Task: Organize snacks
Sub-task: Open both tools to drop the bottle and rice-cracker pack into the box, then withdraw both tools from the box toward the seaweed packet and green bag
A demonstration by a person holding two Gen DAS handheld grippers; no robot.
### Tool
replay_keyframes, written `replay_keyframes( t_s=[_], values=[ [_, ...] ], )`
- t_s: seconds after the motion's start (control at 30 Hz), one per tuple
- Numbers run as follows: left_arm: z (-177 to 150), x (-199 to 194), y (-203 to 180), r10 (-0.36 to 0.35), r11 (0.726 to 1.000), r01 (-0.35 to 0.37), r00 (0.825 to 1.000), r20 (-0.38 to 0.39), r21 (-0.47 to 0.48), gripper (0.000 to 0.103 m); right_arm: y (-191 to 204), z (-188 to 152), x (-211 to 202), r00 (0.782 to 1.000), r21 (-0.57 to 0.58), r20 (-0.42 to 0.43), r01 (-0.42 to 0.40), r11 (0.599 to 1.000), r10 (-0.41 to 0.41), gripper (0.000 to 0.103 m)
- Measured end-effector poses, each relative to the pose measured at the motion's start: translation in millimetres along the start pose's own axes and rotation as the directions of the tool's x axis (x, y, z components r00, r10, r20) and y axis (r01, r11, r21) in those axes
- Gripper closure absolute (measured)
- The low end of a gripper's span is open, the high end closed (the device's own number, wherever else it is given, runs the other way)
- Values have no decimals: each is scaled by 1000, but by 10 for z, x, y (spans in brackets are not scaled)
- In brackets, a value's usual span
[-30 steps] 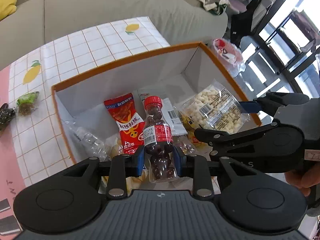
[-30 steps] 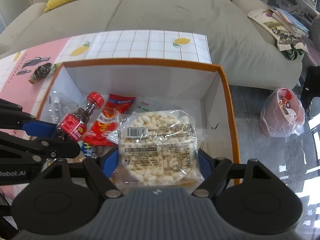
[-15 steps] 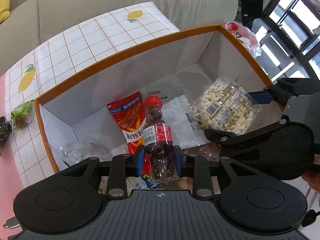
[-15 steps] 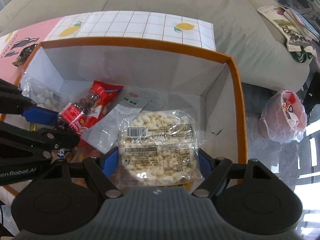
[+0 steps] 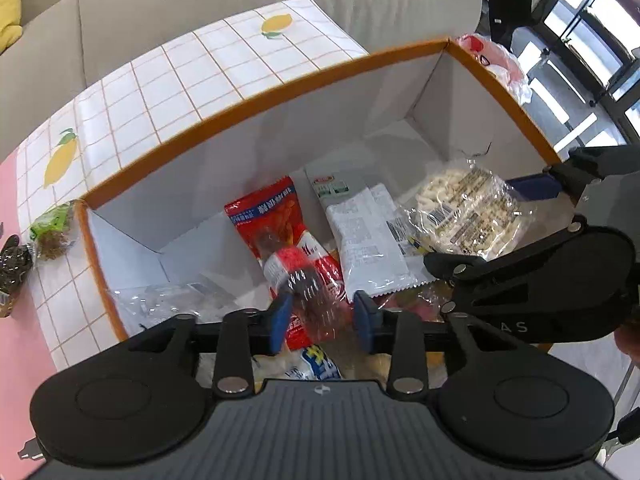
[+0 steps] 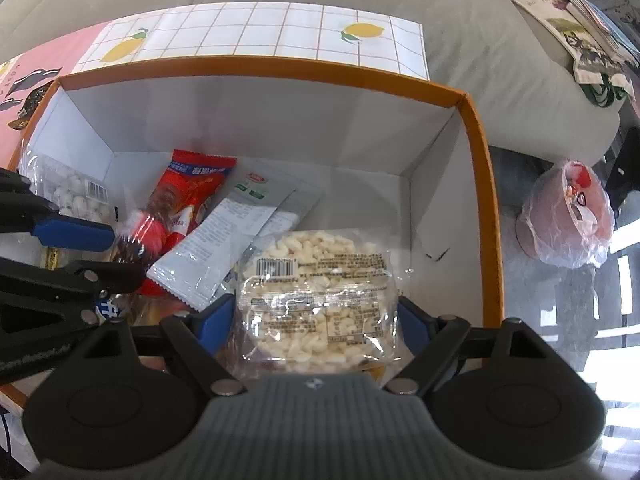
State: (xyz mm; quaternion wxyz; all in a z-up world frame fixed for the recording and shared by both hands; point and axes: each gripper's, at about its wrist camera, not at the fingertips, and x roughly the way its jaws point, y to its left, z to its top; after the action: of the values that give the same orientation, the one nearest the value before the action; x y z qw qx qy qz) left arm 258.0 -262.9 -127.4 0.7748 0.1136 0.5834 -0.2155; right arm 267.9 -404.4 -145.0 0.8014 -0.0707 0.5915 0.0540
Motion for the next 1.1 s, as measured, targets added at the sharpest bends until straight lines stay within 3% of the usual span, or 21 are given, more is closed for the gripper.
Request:
replay_keyframes(
  t_s=[0.2, 0.57, 0.7, 0.87, 1.1],
  values=[
    [-55, -225, 36, 5, 1000, -5, 999, 54, 0, 31, 3, 0, -160, 1000, 21, -1, 22, 1000, -22, 14],
    [-271, -829, 50, 26, 1000, -27, 985, 171, 8, 27, 135, -43, -695, 997, 71, 47, 62, 996, -65, 10],
    [-397, -1103, 100, 52, 999, -53, 968, 245, -1, 26, 272, -125, -947, 990, 113, 109, 77, 991, -90, 9],
    [-653, -1411, 202, 99, 995, -93, 933, 345, -35, 24, 492, -295, -1219, 967, 191, 218, 88, 978, -129, 7],
    [-1122, -1673, 439, 148, 988, -115, 889, 433, -103, 24, 983, -633, -1372, 933, 316, 335, 17, 948, -128, 7]
  ],
)
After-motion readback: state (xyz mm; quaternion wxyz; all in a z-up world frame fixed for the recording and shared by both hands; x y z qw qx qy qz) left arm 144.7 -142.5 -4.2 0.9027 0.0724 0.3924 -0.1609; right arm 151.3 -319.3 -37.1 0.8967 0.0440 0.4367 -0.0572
